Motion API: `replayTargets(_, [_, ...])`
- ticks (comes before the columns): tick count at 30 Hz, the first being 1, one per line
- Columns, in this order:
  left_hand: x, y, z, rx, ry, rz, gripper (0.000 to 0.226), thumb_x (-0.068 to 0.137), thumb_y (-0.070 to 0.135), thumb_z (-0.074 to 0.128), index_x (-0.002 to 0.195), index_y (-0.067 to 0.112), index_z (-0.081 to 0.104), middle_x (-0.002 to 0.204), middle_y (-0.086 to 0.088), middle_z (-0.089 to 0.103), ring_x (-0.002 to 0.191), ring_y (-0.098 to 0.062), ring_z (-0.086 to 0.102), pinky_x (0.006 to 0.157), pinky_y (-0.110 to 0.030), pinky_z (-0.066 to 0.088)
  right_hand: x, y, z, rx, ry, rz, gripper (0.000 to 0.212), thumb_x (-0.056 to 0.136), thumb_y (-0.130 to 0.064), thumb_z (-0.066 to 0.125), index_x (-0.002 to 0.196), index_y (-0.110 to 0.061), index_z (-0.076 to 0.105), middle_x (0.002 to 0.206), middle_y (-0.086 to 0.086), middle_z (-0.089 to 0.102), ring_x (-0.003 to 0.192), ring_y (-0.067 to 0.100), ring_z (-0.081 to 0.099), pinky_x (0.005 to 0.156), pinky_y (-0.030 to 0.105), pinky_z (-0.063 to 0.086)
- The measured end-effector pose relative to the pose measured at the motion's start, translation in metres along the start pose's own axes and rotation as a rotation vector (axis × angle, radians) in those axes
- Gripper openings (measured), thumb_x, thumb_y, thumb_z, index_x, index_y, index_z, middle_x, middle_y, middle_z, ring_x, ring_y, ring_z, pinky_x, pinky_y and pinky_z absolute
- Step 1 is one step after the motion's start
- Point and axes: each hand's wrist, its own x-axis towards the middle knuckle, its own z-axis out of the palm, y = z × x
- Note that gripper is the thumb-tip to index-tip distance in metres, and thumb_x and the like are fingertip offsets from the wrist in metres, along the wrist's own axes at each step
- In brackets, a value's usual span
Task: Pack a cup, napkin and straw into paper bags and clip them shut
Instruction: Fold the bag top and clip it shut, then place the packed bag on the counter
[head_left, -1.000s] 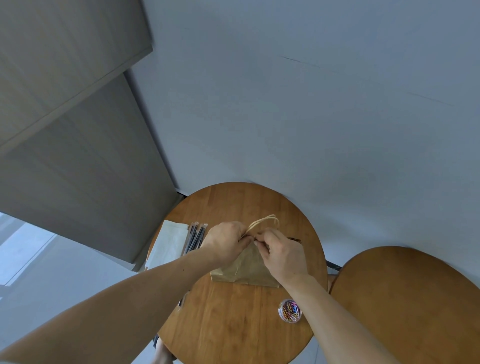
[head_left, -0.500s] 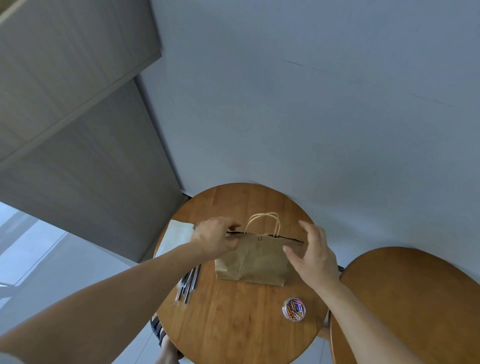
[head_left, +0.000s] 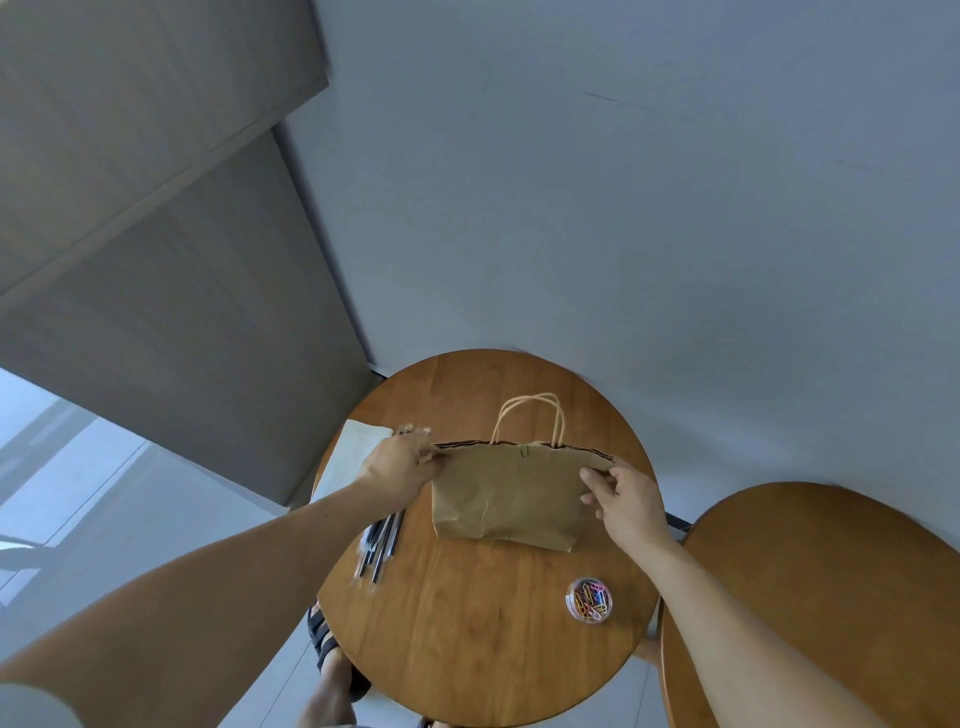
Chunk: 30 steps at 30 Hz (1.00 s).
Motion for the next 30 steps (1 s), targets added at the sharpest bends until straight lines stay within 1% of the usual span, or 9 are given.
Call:
replayTargets(2, [-0.007, 0.002, -0.008, -0.035, 0.013, 0.018, 0.018, 0.097, 0.024, 0.06, 0.105, 0.018, 0.074, 0.111, 0.004, 0.066, 0.127, -0.023, 0.053, 0.098, -0.034, 0.043, -0.004, -0.009, -0.003, -0.018, 0.051, -0.038, 0.018, 0.09, -0.058, 0.05, 0.088, -0.041, 0.057, 0.073, -0.032, 0.065, 0.069, -0.009, 0.064, 0.057, 0.023, 0.051])
replayTargets(4, [-0.016, 0.007, -0.021, -0.116, 0.012, 0.027, 0.015, 0.097, 0.021, 0.06, 0.1, 0.021, 0.075, 0.095, 0.012, 0.066, 0.105, -0.019, 0.063, 0.094, -0.034, 0.048, -0.004, -0.021, -0.008, -0.008, 0.089, -0.072, 0.022, 0.09, -0.063, 0.045, 0.086, -0.044, 0.055, 0.073, -0.029, 0.065, 0.068, -0.007, 0.064, 0.057, 0.021, 0.047])
replayTargets(9, [-0.04, 0.025, -0.068, -0.392, 0.057, 0.066, 0.014, 0.095, 0.024, 0.065, 0.094, 0.037, 0.07, 0.08, 0.031, 0.069, 0.077, 0.014, 0.063, 0.065, 0.002, 0.041, -0.003, -0.075, -0.022, 0.078, 0.199, -0.127, 0.019, 0.094, -0.059, 0.047, 0.085, -0.045, 0.054, 0.068, -0.02, 0.066, 0.064, -0.003, 0.062, 0.058, 0.021, 0.043])
replayTargets(11, [-0.048, 0.031, -0.086, -0.503, 0.081, 0.082, 0.012, 0.096, 0.021, 0.065, 0.095, 0.032, 0.071, 0.081, 0.023, 0.074, 0.076, 0.006, 0.068, 0.063, -0.001, 0.045, -0.005, -0.101, -0.026, 0.143, 0.257, -0.163, 0.013, 0.096, -0.049, 0.053, 0.085, -0.043, 0.054, 0.065, -0.017, 0.065, 0.064, -0.002, 0.061, 0.056, 0.014, 0.038])
replayTargets(13, [-0.058, 0.036, -0.105, -0.579, 0.107, 0.092, 0.011, 0.096, 0.02, 0.064, 0.102, 0.02, 0.073, 0.089, 0.006, 0.078, 0.082, -0.015, 0.074, 0.069, -0.017, 0.058, -0.008, -0.13, -0.031, 0.202, 0.308, -0.201, 0.014, 0.097, -0.042, 0.056, 0.084, -0.039, 0.054, 0.059, -0.01, 0.062, 0.06, -0.001, 0.059, 0.055, 0.009, 0.04])
replayTargets(15, [-0.069, 0.038, -0.125, -0.638, 0.141, 0.117, 0.013, 0.096, 0.022, 0.064, 0.104, 0.018, 0.073, 0.092, -0.001, 0.077, 0.082, -0.021, 0.075, 0.071, -0.032, 0.062, -0.012, -0.158, -0.035, 0.242, 0.335, -0.231, 0.014, 0.097, -0.035, 0.058, 0.084, -0.034, 0.055, 0.055, -0.004, 0.058, 0.057, -0.002, 0.057, 0.056, 0.006, 0.039])
replayTargets(20, [-0.101, 0.039, -0.181, -0.668, 0.32, 0.225, 0.009, 0.095, 0.032, 0.065, 0.092, 0.028, 0.072, 0.089, 0.019, 0.075, 0.082, 0.005, 0.068, 0.067, -0.007, 0.048, -0.023, -0.234, -0.042, 0.295, 0.387, -0.308, 0.015, 0.098, -0.029, 0.058, 0.091, -0.016, 0.06, 0.06, 0.003, 0.058, 0.052, -0.002, 0.054, 0.053, 0.008, 0.039])
replayTargets(27, [-0.16, 0.042, -0.256, -0.762, 0.52, 0.402, 0.012, 0.094, 0.03, 0.066, 0.087, 0.024, 0.073, 0.083, 0.011, 0.076, 0.073, 0.003, 0.067, 0.063, -0.007, 0.047, -0.055, -0.337, -0.053, 0.399, 0.456, -0.442, 0.014, 0.097, -0.029, 0.06, 0.093, -0.016, 0.063, 0.06, 0.001, 0.056, 0.046, -0.002, 0.051, 0.047, 0.009, 0.039])
replayTargets(30, [-0.187, 0.042, -0.291, -0.806, 0.617, 0.468, 0.014, 0.095, 0.032, 0.065, 0.087, 0.023, 0.073, 0.084, 0.007, 0.076, 0.074, -0.003, 0.068, 0.064, -0.013, 0.051, -0.072, -0.387, -0.057, 0.454, 0.467, -0.506, 0.011, 0.095, -0.03, 0.062, 0.085, -0.026, 0.063, 0.064, -0.005, 0.057, 0.051, 0.0, 0.051, 0.054, 0.019, 0.042])
